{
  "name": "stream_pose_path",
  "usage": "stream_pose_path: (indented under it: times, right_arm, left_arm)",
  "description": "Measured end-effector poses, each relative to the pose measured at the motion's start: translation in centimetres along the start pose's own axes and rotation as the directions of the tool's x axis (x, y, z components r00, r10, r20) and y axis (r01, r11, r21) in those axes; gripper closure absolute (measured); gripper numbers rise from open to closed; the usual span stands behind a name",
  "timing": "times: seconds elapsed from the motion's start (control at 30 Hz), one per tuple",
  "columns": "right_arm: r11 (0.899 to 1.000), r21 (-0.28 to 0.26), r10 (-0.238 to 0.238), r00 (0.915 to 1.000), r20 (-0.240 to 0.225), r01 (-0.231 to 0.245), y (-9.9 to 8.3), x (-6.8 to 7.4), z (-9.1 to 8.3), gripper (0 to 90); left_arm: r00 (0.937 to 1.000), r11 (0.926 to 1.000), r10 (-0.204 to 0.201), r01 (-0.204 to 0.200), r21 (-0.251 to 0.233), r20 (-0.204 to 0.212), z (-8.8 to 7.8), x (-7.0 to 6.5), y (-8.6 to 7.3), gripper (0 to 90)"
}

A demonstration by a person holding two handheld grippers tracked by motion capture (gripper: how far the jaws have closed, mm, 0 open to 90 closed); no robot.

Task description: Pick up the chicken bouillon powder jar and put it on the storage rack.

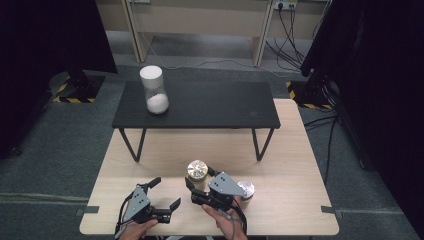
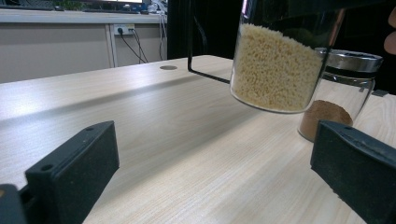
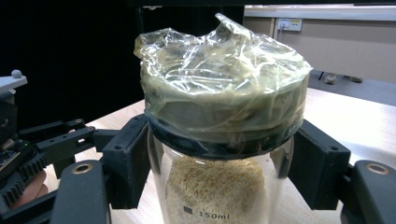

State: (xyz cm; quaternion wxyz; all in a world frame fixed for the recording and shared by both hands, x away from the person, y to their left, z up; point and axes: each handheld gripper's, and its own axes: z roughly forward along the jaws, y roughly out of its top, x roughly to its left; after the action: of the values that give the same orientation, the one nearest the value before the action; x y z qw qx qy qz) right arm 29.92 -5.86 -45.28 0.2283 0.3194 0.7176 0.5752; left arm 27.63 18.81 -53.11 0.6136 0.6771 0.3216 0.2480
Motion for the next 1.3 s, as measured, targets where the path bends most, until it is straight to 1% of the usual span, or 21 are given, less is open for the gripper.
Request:
stream_pose_path:
  times: [0.33, 0.43, 0.6, 0.97, 1.3]
  right_arm:
    - [1.000, 0.004, -0.004, 0.9999, -0.015, 0.004, 0.6, -0.1, -0.3, 30.4]
    - [1.000, 0.009, 0.004, 0.9998, -0.021, -0.004, 0.8, -0.2, -0.4, 30.4]
    - [1.000, 0.009, 0.003, 0.9998, -0.021, -0.003, 1.0, -0.4, -0.5, 30.4]
    - [1.000, 0.022, 0.005, 0.9995, -0.030, -0.004, 0.8, -0.4, -0.4, 30.4]
    - [1.000, 0.008, -0.001, 0.9994, -0.035, 0.002, 1.2, -0.4, -0.7, 30.4]
  left_arm:
    - [1.0000, 1.0000, 0.001, -0.001, 0.003, 0.003, 0.0, 0.0, 0.0, 0.3]
    - [1.0000, 1.0000, 0.001, -0.001, 0.005, 0.004, 0.0, 0.0, 0.0, 0.3]
    - [1.0000, 0.9999, 0.002, -0.002, 0.010, 0.008, 0.1, -0.1, -0.1, 0.4]
    - [0.9998, 0.9998, 0.008, -0.009, 0.017, 0.017, 0.2, -0.2, -0.1, 0.6]
    - [0.9997, 0.9997, 0.010, -0.011, 0.022, 0.020, 0.2, -0.3, -0.2, 0.7]
